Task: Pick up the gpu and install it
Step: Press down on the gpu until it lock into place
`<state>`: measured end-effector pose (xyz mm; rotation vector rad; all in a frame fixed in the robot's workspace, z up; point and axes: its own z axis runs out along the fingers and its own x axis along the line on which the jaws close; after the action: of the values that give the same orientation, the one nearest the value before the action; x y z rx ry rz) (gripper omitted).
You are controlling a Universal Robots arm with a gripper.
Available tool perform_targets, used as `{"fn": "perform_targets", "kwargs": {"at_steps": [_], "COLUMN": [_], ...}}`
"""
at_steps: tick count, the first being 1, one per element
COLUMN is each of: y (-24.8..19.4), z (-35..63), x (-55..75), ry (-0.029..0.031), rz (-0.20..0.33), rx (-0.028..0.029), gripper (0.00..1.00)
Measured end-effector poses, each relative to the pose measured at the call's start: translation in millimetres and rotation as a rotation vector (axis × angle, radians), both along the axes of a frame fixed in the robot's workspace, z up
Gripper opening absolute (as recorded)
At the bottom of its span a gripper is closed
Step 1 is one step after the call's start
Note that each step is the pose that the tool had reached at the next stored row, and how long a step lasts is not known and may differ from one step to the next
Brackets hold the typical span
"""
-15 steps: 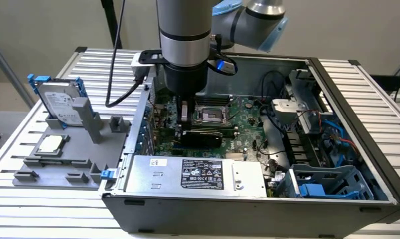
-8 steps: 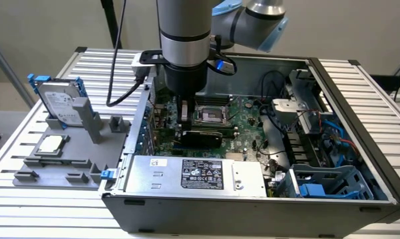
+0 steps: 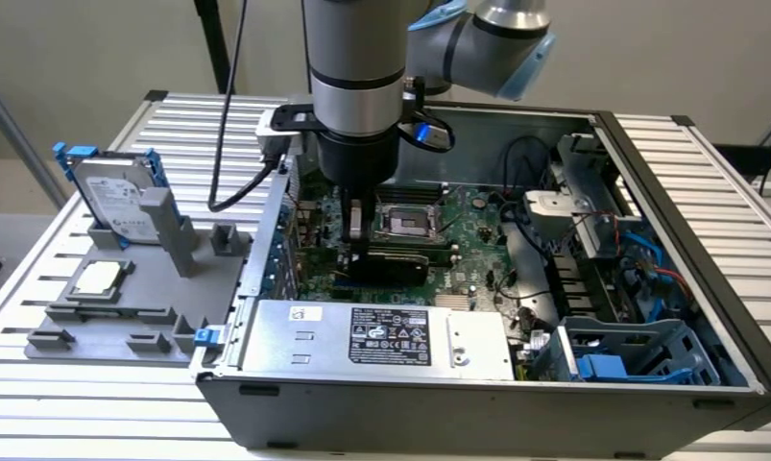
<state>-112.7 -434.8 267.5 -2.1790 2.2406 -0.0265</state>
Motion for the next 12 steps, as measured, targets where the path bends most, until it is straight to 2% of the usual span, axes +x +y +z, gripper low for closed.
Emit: {"fn": "perform_targets", "kwargs": {"at_steps": [3, 6, 8, 12], "y": [0.0, 0.4, 0.8, 0.5], "z": [-2.7, -3.2, 3.2, 22.4], "x": [-0.1, 0.0, 0.0, -0.1], "ry": [0.0005, 0.0001, 0.0008, 0.0034], "rz": [0.000, 0.000, 0.000, 0.000], "rx": [-0.0020, -0.0017, 0.0004, -0.0016], "gripper": [0.11, 0.11, 0.11, 0.11]}}
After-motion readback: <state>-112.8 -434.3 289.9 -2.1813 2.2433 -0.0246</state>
